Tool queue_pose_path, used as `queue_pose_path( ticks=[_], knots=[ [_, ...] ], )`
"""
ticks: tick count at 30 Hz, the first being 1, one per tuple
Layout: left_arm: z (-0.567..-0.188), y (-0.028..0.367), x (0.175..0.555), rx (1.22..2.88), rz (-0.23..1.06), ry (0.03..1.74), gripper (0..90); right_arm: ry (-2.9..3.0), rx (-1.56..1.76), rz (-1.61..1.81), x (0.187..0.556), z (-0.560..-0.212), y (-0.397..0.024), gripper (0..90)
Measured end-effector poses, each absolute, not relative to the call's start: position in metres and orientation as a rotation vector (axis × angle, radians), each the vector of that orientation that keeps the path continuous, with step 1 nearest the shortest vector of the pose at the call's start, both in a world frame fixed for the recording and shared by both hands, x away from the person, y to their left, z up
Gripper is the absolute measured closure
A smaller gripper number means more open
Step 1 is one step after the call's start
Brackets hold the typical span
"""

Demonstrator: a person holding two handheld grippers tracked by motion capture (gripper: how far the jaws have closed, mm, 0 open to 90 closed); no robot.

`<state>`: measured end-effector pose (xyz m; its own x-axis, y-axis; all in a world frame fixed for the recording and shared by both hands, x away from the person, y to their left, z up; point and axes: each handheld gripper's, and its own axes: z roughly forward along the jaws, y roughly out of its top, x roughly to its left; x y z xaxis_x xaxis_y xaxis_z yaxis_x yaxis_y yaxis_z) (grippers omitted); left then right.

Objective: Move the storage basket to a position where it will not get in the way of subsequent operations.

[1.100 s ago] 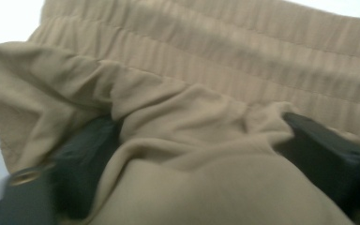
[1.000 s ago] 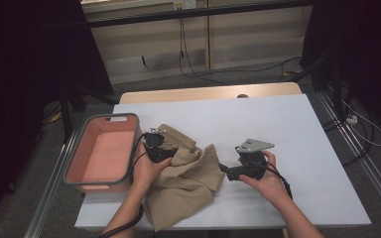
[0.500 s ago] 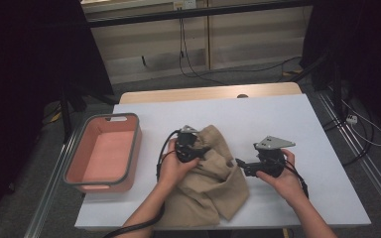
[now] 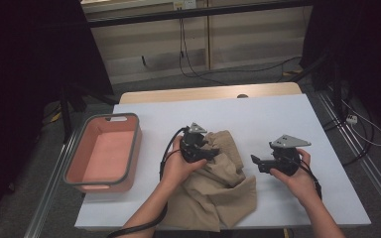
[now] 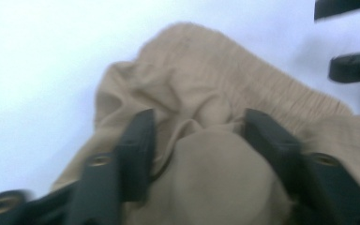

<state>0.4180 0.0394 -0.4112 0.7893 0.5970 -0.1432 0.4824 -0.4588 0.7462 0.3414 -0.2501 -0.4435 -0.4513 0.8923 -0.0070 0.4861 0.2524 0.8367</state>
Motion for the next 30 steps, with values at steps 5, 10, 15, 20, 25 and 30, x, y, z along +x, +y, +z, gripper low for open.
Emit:
queue_pose_path(
  ticks=[5, 10, 15, 20, 25, 30],
  knots=[
    [-0.401, 0.044, 0.415, 2.123, 0.224, 0.745, 21.5, 2.071, 1.249, 1.108, 0.338, -0.448, -0.250, 42.2],
    [-0.389, 0.048, 0.411, 2.093, 0.249, 0.705, 16.0, 2.283, 1.098, 1.074, 0.334, -0.455, -0.220, 85.7],
    [-0.381, 0.053, 0.409, 2.067, 0.231, 0.678, 13.6, 2.311, 1.023, 1.150, 0.332, -0.450, -0.208, 90.0],
    [-0.379, 0.056, 0.406, 2.063, 0.193, 0.660, 11.4, 2.285, 0.983, 1.260, 0.335, -0.436, -0.195, 90.0],
    [-0.375, 0.064, 0.404, 2.035, 0.191, 0.655, 11.0, 2.232, 0.968, 1.362, 0.342, -0.424, -0.178, 90.0],
    [-0.383, 0.074, 0.409, 2.060, 0.226, 0.706, 18.0, 2.233, 0.964, 1.356, 0.347, -0.424, -0.162, 90.0]
  ],
)
